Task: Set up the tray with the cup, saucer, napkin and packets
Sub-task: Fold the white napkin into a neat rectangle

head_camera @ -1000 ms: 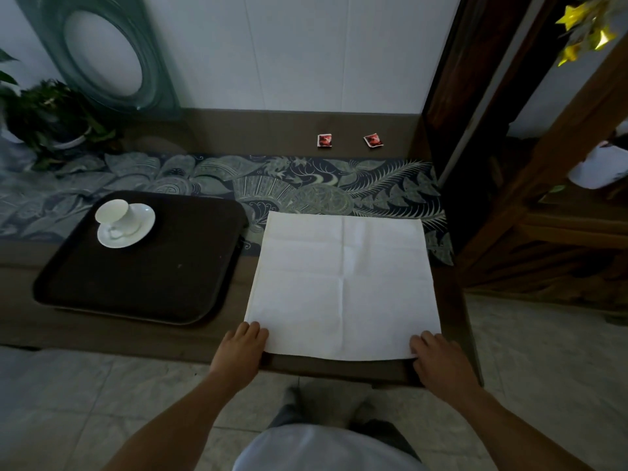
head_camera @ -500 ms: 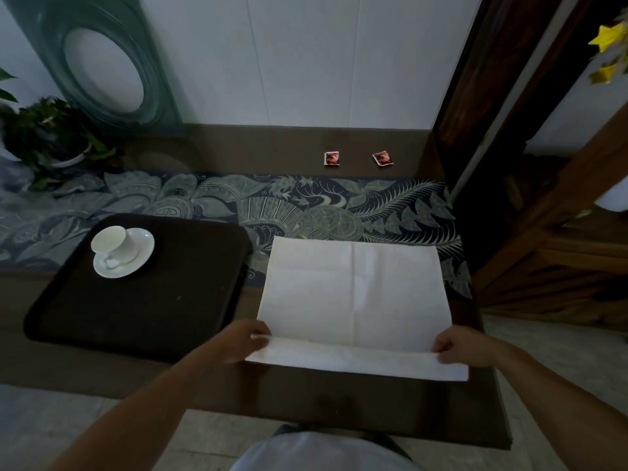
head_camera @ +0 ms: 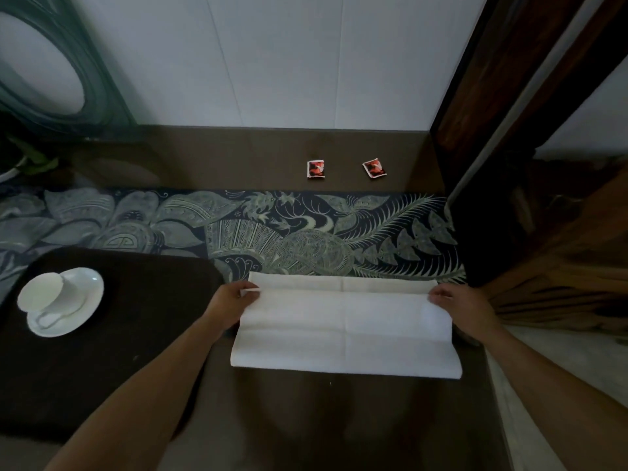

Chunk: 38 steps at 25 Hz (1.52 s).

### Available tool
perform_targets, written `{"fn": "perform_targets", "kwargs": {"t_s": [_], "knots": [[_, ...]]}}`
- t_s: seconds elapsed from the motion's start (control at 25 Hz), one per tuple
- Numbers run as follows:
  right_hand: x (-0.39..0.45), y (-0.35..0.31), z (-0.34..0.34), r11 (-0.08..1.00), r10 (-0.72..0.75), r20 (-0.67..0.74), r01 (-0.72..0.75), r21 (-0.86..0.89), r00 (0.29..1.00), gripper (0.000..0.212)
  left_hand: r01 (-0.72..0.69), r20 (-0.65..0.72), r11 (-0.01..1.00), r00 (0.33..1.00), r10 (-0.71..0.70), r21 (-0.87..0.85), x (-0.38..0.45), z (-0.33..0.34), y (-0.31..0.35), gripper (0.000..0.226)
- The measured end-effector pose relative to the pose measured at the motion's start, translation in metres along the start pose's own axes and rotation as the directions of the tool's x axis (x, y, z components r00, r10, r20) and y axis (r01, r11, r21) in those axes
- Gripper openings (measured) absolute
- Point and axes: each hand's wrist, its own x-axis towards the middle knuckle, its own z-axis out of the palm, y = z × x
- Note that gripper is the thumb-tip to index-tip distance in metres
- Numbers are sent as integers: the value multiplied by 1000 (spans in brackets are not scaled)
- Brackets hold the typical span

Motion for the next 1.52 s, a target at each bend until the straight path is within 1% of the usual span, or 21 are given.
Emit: {"fn": "perform_targets", "kwargs": {"t_s": [0.12,0.24,0.28,0.4,0.48,0.6,0.8,1.08,1.28,1.4,1.44,1.52], "knots": [[24,5,8,998,-10,-80,5,-65,997,16,23,-53,1000,998,-23,-8,25,7,4,12],[36,11,16,984,-82,-106,64,-164,991,18,33,-113,996,993,-24,78,39,12,3,2],[39,12,18,983,-86,-97,68,-168,992,18,43,-137,992,990,-27,115,42,12,2,4],[43,14,21,993,-74,-23,71,-96,997,10,70,-178,985,983,-42,158,46,12,1,9],[44,18,20,997,-64,-8,64,-36,998,11,76,-184,984,982,-46,161,46,12,1,8],[46,20,18,999,-20,-72,24,43,997,5,82,-207,987,977,-53,137,47,13,3,6],[47,16,25,999,21,-168,-13,45,986,9,79,-235,992,971,-53,103,46,12,1,11],[47,17,32,998,54,-242,-43,48,969,11,59,-281,982,960,-6,181,45,16,1,15],[46,17,37,999,29,-294,-34,-11,955,14,57,-309,964,951,27,258,48,18,4,13],[43,12,39,994,66,-299,-90,-67,952,15,123,-327,916,945,9,381,48,22,9,18],[41,10,39,986,92,-302,-128,-104,949,18,147,-329,895,944,-1,422,47,24,11,19],[35,1,38,960,113,-343,-191,-205,933,32,187,-360,872,933,-14,452,42,28,18,24]]}}
